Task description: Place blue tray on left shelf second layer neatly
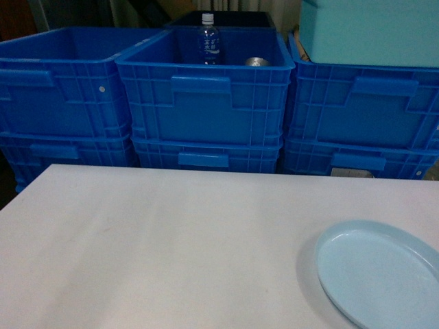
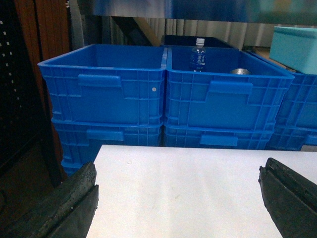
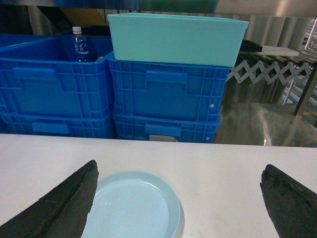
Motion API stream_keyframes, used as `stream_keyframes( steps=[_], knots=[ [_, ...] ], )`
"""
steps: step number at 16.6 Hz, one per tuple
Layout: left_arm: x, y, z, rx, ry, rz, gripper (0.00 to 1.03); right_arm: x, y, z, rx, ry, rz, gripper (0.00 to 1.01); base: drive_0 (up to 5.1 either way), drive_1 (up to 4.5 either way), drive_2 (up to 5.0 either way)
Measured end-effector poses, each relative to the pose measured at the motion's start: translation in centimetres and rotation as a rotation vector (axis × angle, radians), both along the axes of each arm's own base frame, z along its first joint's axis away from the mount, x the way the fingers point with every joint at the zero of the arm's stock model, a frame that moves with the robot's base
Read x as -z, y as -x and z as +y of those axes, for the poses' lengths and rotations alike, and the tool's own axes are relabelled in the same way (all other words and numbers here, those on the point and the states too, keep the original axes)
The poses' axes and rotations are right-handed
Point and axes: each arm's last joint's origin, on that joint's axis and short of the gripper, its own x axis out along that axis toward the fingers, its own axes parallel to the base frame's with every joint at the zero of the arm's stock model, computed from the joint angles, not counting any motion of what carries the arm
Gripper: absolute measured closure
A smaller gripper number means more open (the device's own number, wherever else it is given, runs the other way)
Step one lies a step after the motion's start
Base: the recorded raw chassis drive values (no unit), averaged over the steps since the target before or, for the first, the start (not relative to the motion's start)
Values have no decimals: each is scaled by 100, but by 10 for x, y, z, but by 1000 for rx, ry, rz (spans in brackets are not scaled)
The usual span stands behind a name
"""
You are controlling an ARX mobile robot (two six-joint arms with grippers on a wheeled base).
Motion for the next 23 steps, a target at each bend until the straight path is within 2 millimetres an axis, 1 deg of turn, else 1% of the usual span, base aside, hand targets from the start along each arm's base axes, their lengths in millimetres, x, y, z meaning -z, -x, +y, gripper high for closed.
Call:
stream_keyframes(
  steps=[6, 7, 8, 10, 11, 12, 14, 15, 17, 18, 21, 23],
  knots=[
    [0, 0, 0, 0, 0, 0, 5, 0, 0, 0, 0, 0, 0, 3, 0, 0, 0],
    [0, 0, 0, 0, 0, 0, 5, -5, -9, -1, -5, 15, -33, 3, 0, 0, 0],
    [0, 0, 0, 0, 0, 0, 5, -2, -34, -2, -16, 44, 64, 3, 0, 0, 0],
    [0, 0, 0, 0, 0, 0, 5, -6, -51, -2, -33, 70, 95, 3, 0, 0, 0],
    [0, 0, 0, 0, 0, 0, 5, -4, -60, -5, -33, 71, 133, 3, 0, 0, 0],
    [0, 0, 0, -2, 0, 0, 5, 3, -72, -11, -11, 76, 206, 3, 0, 0, 0],
    [0, 0, 0, 0, 0, 0, 5, 15, -88, -16, -9, 72, 323, 3, 0, 0, 0],
    [0, 0, 0, 1, 0, 0, 5, 24, -105, -22, -24, 68, 385, 3, 0, 0, 0],
    [0, 0, 0, 1, 0, 1, 5, 34, -127, -28, -41, 54, 474, 3, 0, 0, 0],
    [0, 0, 0, 0, 0, 0, 5, 47, -141, -30, -61, 44, 560, 3, 0, 0, 0],
    [0, 0, 0, 0, 0, 0, 5, 71, -157, -31, -90, 19, 687, 3, 0, 0, 0],
    [0, 0, 0, 0, 0, 0, 5, 87, -165, -31, -92, 11, 733, 3, 0, 0, 0]
  ],
)
